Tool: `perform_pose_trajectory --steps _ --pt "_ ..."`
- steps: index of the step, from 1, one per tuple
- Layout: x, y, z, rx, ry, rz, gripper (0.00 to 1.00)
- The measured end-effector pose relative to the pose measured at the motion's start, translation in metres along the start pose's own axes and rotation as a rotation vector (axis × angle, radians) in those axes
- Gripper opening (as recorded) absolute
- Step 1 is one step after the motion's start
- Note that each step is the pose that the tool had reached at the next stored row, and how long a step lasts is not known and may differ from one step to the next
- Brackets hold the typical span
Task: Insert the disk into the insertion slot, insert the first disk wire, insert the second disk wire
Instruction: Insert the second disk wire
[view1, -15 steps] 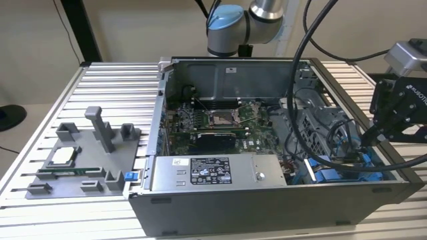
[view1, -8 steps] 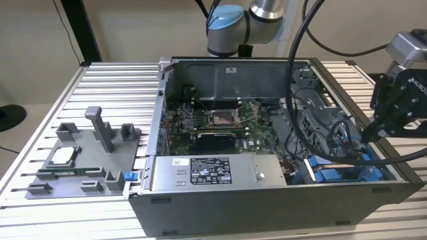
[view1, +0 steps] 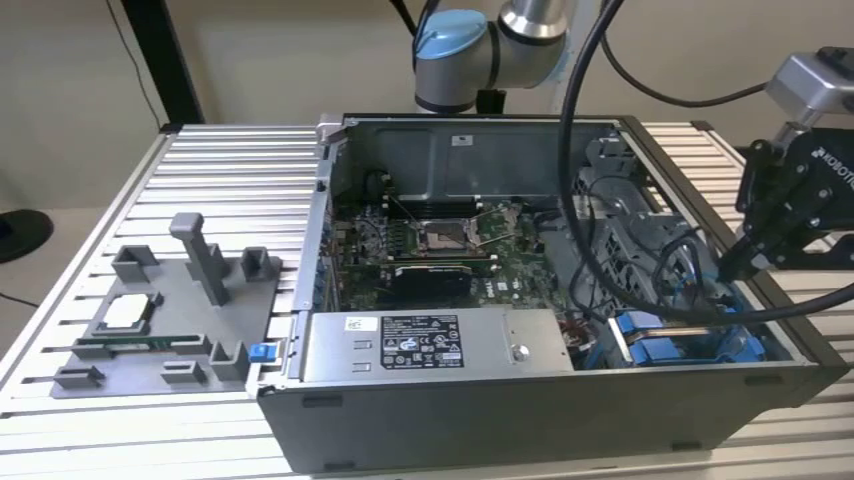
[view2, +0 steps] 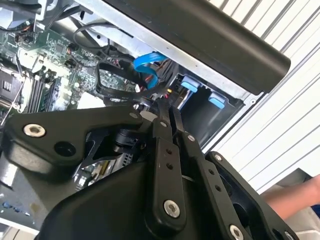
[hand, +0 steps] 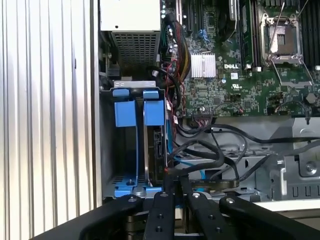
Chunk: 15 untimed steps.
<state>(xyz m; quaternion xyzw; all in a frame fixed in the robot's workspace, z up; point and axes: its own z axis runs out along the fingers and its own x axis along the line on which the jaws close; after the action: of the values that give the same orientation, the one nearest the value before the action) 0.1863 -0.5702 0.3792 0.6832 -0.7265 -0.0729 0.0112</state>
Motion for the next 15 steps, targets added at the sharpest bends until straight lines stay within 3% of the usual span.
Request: perform_pose_trajectory --steps 10,15 --pt "0.0001 0.0132 -0.0068 0.0 -0.0001 0.0 0.0" --pt "0.0016 0.0271 -0.0055 0.0011 0.0 0.0 0.0"
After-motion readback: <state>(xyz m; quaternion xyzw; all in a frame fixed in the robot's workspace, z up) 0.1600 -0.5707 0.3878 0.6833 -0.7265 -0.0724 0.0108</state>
